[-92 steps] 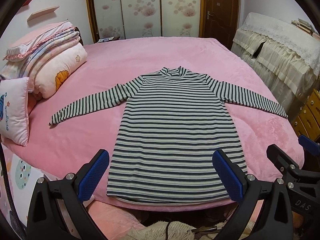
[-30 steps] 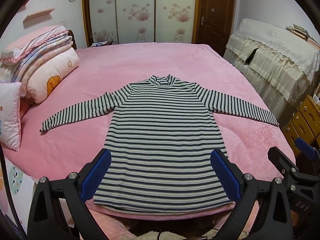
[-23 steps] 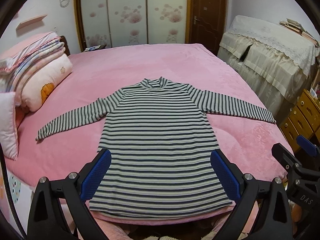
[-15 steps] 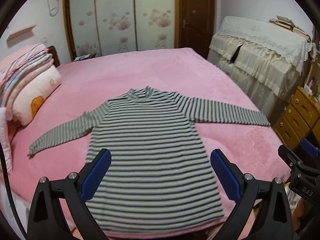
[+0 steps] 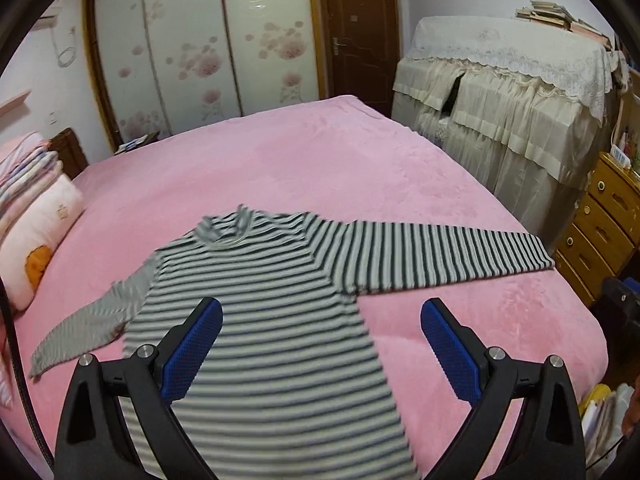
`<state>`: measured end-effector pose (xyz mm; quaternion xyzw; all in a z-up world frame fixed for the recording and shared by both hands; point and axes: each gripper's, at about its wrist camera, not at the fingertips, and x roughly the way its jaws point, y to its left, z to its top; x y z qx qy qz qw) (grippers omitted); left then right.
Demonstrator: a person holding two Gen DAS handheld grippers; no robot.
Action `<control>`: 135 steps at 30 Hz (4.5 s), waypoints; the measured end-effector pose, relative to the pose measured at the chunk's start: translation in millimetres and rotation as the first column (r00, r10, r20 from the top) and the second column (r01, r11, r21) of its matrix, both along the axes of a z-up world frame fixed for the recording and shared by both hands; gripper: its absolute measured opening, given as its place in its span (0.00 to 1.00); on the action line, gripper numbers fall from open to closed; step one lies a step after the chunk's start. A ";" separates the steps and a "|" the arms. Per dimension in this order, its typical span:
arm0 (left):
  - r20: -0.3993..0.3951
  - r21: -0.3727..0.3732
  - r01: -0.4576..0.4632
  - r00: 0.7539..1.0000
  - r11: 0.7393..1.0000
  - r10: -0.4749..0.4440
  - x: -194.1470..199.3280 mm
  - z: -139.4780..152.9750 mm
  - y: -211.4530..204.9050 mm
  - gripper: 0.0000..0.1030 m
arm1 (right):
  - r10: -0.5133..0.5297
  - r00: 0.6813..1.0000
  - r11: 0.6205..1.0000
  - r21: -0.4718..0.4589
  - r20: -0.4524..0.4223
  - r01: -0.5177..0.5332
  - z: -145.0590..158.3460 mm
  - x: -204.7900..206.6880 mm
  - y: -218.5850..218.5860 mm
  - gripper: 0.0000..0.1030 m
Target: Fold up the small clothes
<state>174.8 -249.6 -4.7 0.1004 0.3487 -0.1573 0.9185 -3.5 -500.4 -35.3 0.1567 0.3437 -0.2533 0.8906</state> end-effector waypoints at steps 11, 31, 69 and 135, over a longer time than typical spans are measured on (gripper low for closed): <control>-0.123 0.066 0.108 0.987 0.992 -0.099 100.9 -95.4 -102.3 0.96 | -0.076 0.996 0.968 0.236 -0.042 0.084 -54.7 54.9 -123.5 0.75; -0.293 0.035 0.120 0.950 0.992 -0.105 130.3 -188.1 -189.5 0.96 | -0.241 0.965 0.770 0.585 -0.101 0.254 -184.3 86.5 -219.6 0.51; -0.280 -0.129 -0.243 0.939 0.961 0.200 138.1 -88.7 55.8 0.74 | 0.499 0.856 0.863 0.013 0.135 -0.505 -9.4 229.2 73.7 0.04; -0.569 -0.380 -0.328 0.820 0.865 0.061 181.2 -200.6 172.0 0.04 | 0.527 0.849 0.789 0.392 -0.036 -0.473 -181.1 171.6 213.7 0.48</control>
